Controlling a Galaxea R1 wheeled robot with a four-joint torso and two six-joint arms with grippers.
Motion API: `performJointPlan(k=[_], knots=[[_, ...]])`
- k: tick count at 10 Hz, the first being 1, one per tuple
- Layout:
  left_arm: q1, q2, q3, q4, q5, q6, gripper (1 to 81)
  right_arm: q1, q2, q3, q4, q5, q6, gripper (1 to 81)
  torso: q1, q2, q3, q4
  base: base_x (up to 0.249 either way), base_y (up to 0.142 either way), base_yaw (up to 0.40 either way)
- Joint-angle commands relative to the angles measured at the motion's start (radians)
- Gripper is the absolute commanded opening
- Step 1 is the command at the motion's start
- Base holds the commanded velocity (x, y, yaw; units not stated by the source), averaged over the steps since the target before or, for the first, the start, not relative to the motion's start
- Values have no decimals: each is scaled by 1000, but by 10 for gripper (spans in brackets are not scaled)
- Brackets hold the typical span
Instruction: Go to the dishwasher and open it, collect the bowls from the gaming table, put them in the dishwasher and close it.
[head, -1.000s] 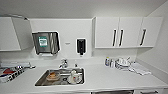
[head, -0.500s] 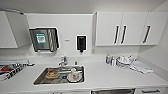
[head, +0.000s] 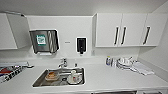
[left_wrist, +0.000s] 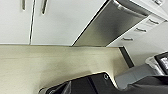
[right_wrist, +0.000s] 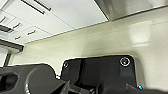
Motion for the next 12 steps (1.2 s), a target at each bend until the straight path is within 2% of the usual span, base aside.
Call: performJointPlan(k=[1, 3, 4, 5, 6, 9, 10, 12], knots=[[-130, -146, 170, 49, -55, 5, 811, 103, -76, 26, 2, -33, 44, 811, 63, -97, -92, 0, 0, 0, 0], [-191, -162, 210, 49, -43, 4, 811, 142, -95, 43, 2, -40, 69, 811, 106, -166, -156, 0, 0, 0, 0], [-226, -174, 236, 47, -17, 2, 811, 156, -104, 60, 0, -30, 81, 811, 130, -203, -97, 0, 0, 0, 0], [-269, -192, 279, 49, 6, 1, 811, 168, -107, 75, -3, -30, 81, 811, 151, -235, -128, 0, 0, 0, 0], [-327, -205, 319, 47, 50, -1, 811, 189, -105, 80, -1, -33, 81, 811, 167, -258, -140, 0, 0, 0, 0], [-495, -180, 414, 32, 253, -1, 811, 225, -102, 78, -1, -45, 81, 811, 229, -357, -154, 0, 0, 0, 0], [-524, -169, 439, 35, 295, -1, 811, 225, -104, 72, 2, -43, 83, 811, 252, -394, -230, 0, 0, 0, 0], [-545, -159, 473, 47, 325, -1, 811, 231, -107, 67, 2, -39, 106, 811, 287, -453, -263, 0, 0, 0, 0]])
